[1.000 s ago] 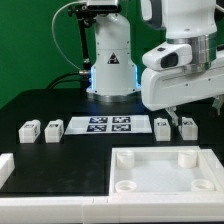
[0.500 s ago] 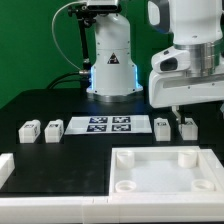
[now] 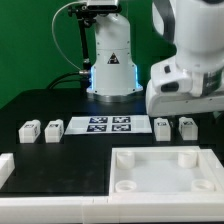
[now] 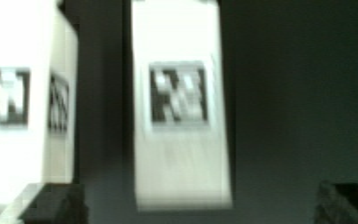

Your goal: Assemble one leg

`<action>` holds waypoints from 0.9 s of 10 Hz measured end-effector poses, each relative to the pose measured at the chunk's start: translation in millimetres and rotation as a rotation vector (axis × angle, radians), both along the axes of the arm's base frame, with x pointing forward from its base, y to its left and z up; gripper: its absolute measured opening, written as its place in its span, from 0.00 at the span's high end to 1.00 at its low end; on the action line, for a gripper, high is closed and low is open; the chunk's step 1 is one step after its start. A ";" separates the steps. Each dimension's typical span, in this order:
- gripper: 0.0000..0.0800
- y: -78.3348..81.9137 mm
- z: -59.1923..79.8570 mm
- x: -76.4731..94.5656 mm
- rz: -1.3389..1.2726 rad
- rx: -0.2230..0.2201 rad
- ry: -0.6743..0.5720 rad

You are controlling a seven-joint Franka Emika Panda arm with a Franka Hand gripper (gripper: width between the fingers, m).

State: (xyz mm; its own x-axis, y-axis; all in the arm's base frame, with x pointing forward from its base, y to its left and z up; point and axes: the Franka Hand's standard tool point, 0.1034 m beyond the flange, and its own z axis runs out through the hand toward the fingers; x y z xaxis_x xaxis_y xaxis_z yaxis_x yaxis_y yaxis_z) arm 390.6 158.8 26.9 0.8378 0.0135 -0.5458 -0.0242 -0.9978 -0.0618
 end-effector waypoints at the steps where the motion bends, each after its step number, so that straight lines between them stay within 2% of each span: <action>1: 0.19 2.5 -0.5 -2.5 0.010 -0.003 0.103; 3: 0.19 4.7 -3.7 -5.9 0.034 0.001 0.313; 4: 0.19 6.2 -7.3 -0.2 0.030 0.006 0.307; 6: 0.19 6.9 -7.3 -1.7 0.032 0.006 0.309; 9: 0.19 12.2 -15.1 -8.3 0.041 0.003 0.309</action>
Offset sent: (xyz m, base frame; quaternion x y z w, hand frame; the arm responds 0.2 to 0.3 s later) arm 0.0000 0.0000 0.0000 0.0000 0.0000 0.0000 1.0000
